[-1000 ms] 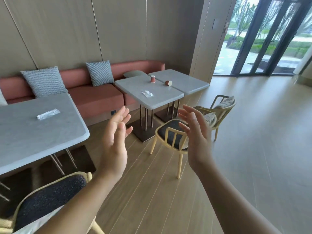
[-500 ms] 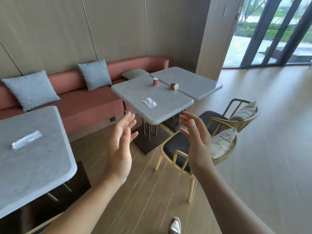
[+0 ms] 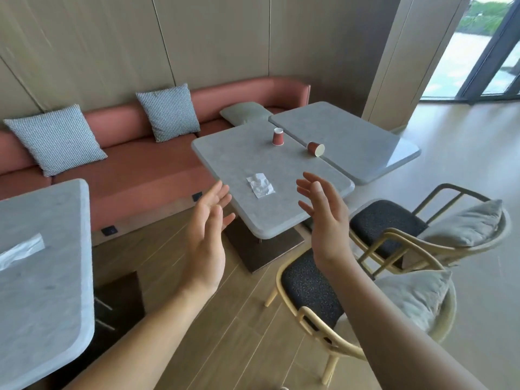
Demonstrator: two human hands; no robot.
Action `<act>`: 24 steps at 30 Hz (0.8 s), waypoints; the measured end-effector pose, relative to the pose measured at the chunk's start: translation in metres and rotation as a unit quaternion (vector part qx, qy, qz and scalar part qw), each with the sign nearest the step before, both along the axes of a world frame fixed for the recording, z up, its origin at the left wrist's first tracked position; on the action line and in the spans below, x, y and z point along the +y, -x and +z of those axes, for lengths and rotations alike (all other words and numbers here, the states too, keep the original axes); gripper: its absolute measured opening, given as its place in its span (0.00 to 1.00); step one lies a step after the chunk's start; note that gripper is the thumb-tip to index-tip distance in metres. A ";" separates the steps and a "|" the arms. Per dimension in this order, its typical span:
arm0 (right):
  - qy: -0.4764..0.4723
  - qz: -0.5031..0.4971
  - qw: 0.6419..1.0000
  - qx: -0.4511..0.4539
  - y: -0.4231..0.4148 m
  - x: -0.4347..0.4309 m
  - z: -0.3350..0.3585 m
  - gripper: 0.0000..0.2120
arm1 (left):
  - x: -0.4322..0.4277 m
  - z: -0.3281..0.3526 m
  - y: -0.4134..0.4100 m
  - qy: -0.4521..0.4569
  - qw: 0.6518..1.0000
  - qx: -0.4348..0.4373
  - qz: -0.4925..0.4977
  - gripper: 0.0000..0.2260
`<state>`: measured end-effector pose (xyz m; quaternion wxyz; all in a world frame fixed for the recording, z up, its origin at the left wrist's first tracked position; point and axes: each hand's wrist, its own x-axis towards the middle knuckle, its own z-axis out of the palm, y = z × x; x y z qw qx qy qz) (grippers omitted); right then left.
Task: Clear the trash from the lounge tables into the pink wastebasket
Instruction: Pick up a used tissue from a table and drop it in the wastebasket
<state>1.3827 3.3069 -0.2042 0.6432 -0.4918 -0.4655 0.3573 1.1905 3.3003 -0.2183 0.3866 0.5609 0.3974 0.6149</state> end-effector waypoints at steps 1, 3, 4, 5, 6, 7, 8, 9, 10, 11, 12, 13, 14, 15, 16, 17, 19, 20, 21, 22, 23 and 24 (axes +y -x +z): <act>0.001 0.004 1.000 0.001 -0.002 0.014 -0.003 0.21 | 0.012 -0.002 -0.002 0.003 1.000 -0.002 0.003 0.17; 0.007 0.009 1.000 0.000 -0.004 0.042 -0.008 0.20 | 0.036 -0.005 -0.004 0.002 1.000 0.003 0.007 0.17; 0.009 0.009 1.000 0.000 -0.004 0.054 -0.010 0.21 | 0.048 -0.005 -0.004 0.000 1.000 0.006 0.008 0.17; 0.012 0.009 1.000 0.003 -0.004 0.067 -0.012 0.21 | 0.061 -0.006 -0.003 -0.001 1.000 0.008 0.010 0.16; 0.016 0.010 1.000 0.008 -0.003 0.081 -0.014 0.21 | 0.074 -0.007 -0.001 0.001 1.000 0.009 0.013 0.16; 0.019 0.010 1.000 0.010 -0.001 0.095 -0.016 0.21 | 0.088 -0.008 0.001 0.003 1.000 0.009 0.015 0.16; 0.020 0.010 1.000 0.011 0.002 0.109 -0.018 0.21 | 0.101 -0.011 0.003 0.003 1.000 0.009 0.017 0.17; 0.020 0.010 1.000 0.011 0.006 0.123 -0.019 0.21 | 0.113 -0.015 0.005 0.004 1.000 0.010 0.017 0.18; 0.021 0.010 1.000 0.009 0.010 0.137 -0.021 0.21 | 0.125 -0.020 0.007 0.006 1.000 0.010 0.015 0.19; 0.021 0.008 1.000 0.004 0.015 0.153 -0.023 0.20 | 0.140 -0.026 0.009 0.009 1.000 0.009 0.012 0.19; 0.022 0.006 1.000 -0.001 0.021 0.170 -0.026 0.18 | 0.154 -0.032 0.013 0.011 1.000 0.010 0.009 0.19; 0.023 0.002 1.000 -0.005 0.028 0.188 -0.028 0.17 | 0.171 -0.037 0.018 0.013 1.000 0.010 0.004 0.20; 0.024 -0.001 1.000 -0.009 0.036 0.207 -0.030 0.17 | 0.190 -0.042 0.024 0.014 1.000 0.012 0.000 0.20; 0.024 -0.006 1.000 -0.010 0.042 0.223 -0.031 0.17 | 0.207 -0.046 0.030 0.017 1.000 0.014 -0.003 0.20; 0.025 -0.010 1.000 -0.011 0.049 0.238 -0.031 0.18 | 0.224 -0.048 0.037 0.020 1.000 0.015 -0.004 0.20; 0.026 -0.018 0.999 -0.012 0.057 0.257 -0.032 0.19 | 0.246 -0.051 0.047 0.023 1.000 0.013 -0.007 0.20; 0.029 -0.033 0.999 -0.006 0.071 0.289 -0.032 0.19 | 0.286 -0.051 0.066 0.024 1.000 0.012 -0.012 0.20; 0.032 -0.040 0.999 -0.004 0.079 0.309 -0.032 0.19 | 0.308 -0.051 0.078 0.028 0.999 0.011 -0.014 0.19; 0.035 -0.049 0.998 -0.003 0.087 0.327 -0.032 0.19 | 0.329 -0.050 0.089 0.031 0.999 0.009 -0.018 0.19; 0.036 -0.058 0.998 0.000 0.093 0.342 -0.032 0.21 | 0.345 -0.049 0.096 0.029 0.999 0.010 -0.022 0.19; 0.037 -0.067 0.997 0.002 0.099 0.355 -0.033 0.22 | 0.360 -0.048 0.103 0.026 0.999 0.012 -0.028 0.19; 0.039 -0.074 0.997 0.003 0.105 0.370 -0.036 0.23 | 0.376 -0.048 0.109 0.026 0.999 0.013 -0.033 0.19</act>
